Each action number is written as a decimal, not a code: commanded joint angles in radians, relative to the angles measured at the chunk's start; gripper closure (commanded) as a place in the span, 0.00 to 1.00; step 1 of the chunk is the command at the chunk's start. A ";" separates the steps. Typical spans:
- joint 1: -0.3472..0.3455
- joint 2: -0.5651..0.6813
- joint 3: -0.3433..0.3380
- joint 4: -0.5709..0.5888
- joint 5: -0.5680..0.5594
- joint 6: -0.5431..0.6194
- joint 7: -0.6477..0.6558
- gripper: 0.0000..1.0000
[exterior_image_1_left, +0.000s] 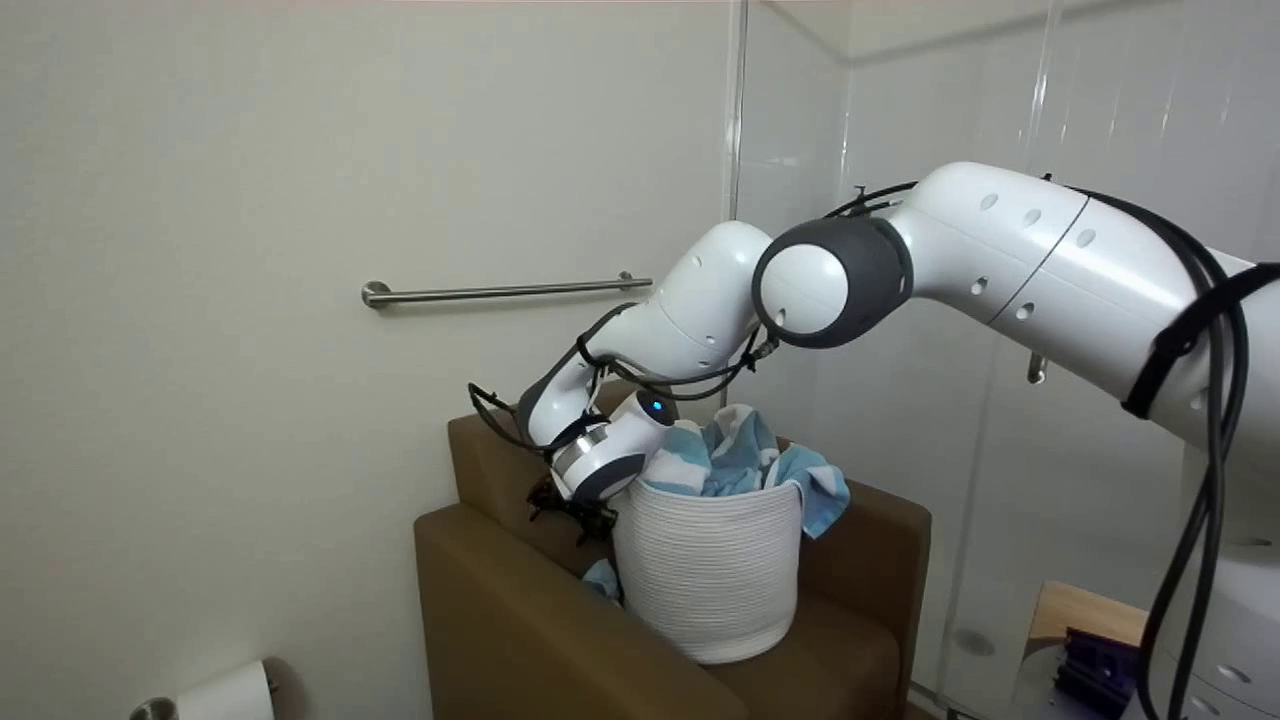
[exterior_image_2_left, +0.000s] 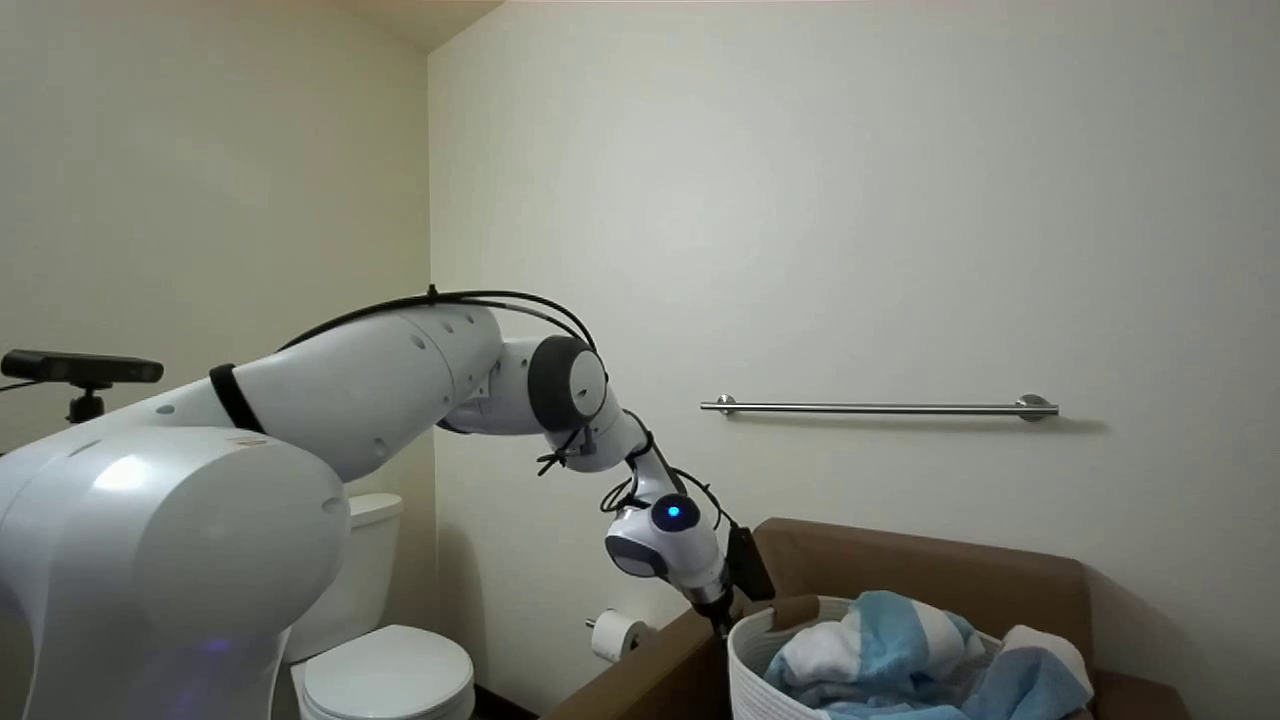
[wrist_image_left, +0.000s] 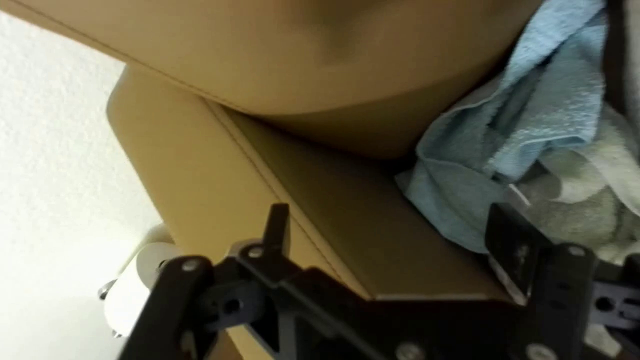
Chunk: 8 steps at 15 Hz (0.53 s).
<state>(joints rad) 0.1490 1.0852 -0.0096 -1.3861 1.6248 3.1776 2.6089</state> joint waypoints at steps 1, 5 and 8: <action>0.000 -0.122 0.057 -0.238 0.070 0.170 0.000 0.00; -0.027 -0.079 0.110 -0.245 0.080 0.194 -0.030 0.00; -0.033 -0.113 0.130 -0.326 0.085 0.197 -0.027 0.00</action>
<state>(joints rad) 0.1183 0.9737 0.1199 -1.7161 1.6846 3.3757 2.6088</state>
